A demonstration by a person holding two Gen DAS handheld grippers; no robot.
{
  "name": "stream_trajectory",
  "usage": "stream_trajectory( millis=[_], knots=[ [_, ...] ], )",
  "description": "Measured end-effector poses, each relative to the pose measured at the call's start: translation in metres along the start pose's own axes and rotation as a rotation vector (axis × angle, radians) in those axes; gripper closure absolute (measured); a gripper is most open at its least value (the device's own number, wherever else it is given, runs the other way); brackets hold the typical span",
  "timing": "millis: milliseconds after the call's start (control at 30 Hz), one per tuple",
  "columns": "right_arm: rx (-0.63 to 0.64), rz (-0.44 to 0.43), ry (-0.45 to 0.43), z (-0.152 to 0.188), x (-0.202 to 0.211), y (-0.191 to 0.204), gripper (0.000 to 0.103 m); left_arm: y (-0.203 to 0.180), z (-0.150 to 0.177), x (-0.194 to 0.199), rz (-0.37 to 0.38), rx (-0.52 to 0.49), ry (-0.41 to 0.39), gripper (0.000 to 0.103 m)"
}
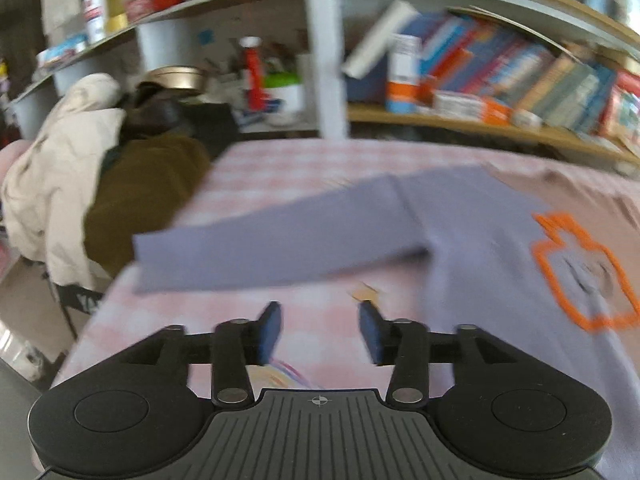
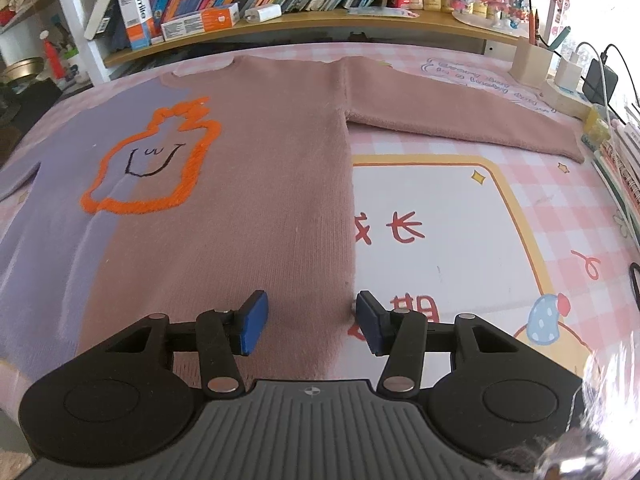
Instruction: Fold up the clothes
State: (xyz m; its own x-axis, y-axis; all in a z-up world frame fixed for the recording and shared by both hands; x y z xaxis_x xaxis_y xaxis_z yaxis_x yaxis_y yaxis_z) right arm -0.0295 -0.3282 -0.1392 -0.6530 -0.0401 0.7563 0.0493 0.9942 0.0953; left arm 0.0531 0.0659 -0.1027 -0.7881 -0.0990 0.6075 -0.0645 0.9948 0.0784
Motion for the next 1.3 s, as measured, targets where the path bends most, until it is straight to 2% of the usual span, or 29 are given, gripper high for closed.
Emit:
stream_trajectory(
  millis=[167,300,367,467,567,700,800,867,900,1000,1100,1133,1300],
  knots=[
    [-0.031,-0.038,-0.005,0.006,0.011,-0.006,0.057,-0.039,0.025,0.016,0.093,0.001,0.041,0.051],
    [-0.055,-0.076,-0.003,0.012,0.016,-0.006,0.061,-0.053,0.038,0.021,0.131,0.023,0.084,0.051],
    [-0.058,-0.089,-0.003,0.014,0.016,-0.004,0.063,-0.057,0.043,0.023,0.134,0.026,0.099,0.051],
    [-0.040,-0.090,-0.006,0.015,0.016,-0.002,0.065,-0.054,0.051,0.018,0.080,0.008,0.134,0.052],
    [-0.016,-0.092,-0.005,0.015,0.016,-0.002,0.075,-0.049,0.059,0.015,0.075,0.037,0.172,0.053],
    [-0.002,-0.115,0.005,0.015,0.015,-0.002,0.089,-0.051,0.062,0.014,0.108,0.079,0.187,0.065],
    [-0.006,-0.124,-0.025,0.008,0.024,0.000,0.091,-0.053,0.059,0.011,0.119,0.109,0.194,0.077],
    [-0.009,-0.128,-0.047,0.003,0.031,0.001,0.092,-0.056,0.057,0.009,0.146,0.145,0.212,0.095],
    [-0.010,-0.130,-0.058,0.001,0.034,0.002,0.092,-0.057,0.056,0.009,0.157,0.164,0.218,0.098],
    [-0.014,-0.136,-0.091,-0.006,0.045,0.004,0.092,-0.058,0.040,0.023,0.174,0.203,0.172,0.099],
    [0.010,-0.134,-0.117,-0.010,0.052,0.008,0.092,-0.057,0.025,0.034,0.154,0.178,0.107,0.099],
    [0.025,-0.131,-0.124,-0.011,0.054,0.009,0.092,-0.058,0.028,0.031,0.143,0.163,0.118,0.099],
    [0.015,-0.119,-0.009,0.008,0.028,0.004,0.092,-0.058,0.054,0.016,0.100,0.086,0.194,0.098]
  ],
)
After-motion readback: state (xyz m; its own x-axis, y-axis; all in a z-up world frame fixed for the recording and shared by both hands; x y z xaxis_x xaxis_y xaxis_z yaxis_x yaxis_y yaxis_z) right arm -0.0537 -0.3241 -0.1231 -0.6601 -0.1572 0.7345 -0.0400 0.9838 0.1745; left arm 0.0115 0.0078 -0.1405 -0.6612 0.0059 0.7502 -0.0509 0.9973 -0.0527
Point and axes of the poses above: each gripper's, at about its wrist camera, not at the fingertips, and x roughly against the way its jaws point, y to its left, z to its underside, the point moved 10 cm from there along -x, roughly the way its jaws point, and after that the axes turned 4 degrees about -y, right-handed, at the moved point
